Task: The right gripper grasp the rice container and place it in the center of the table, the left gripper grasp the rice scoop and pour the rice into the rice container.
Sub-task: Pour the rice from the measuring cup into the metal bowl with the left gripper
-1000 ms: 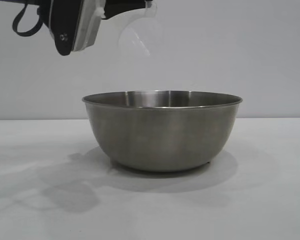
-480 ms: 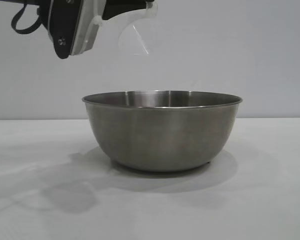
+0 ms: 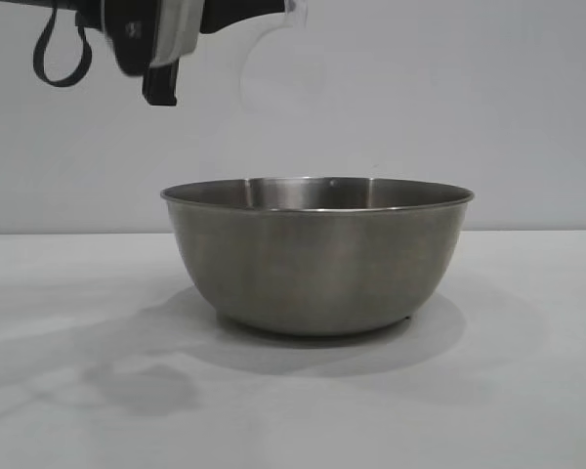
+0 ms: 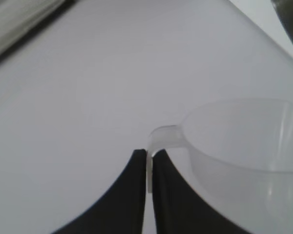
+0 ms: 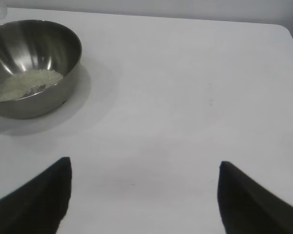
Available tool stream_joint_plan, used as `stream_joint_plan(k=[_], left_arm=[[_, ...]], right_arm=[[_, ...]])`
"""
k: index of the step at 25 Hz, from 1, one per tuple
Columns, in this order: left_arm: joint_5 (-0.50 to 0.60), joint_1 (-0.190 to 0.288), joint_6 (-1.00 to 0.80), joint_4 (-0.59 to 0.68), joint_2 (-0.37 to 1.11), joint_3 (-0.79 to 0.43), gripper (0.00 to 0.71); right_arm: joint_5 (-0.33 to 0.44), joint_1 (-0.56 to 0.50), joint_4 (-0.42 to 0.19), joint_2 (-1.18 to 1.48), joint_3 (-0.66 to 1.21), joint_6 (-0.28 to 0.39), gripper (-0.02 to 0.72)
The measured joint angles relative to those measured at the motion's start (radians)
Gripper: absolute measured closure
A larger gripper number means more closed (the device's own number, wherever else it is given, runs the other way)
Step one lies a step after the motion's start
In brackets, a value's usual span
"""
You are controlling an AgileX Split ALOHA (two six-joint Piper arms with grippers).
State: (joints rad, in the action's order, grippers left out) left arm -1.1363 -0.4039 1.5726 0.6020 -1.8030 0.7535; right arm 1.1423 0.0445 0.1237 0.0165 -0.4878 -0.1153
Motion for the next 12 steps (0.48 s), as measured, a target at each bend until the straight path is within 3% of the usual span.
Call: stream_joint_plan(k=[6, 12], left_arm=[[0.0, 0.0, -0.43, -0.219, 0.0, 0.0, 0.71], [0.0, 0.0, -0.906, -0.637, 0.0, 0.0, 0.71]], right_arm=[[0.0, 0.0, 0.0, 0.0, 0.0, 0.0, 0.178], [0.0, 0.0, 0.0, 0.0, 0.0, 0.0, 0.178]])
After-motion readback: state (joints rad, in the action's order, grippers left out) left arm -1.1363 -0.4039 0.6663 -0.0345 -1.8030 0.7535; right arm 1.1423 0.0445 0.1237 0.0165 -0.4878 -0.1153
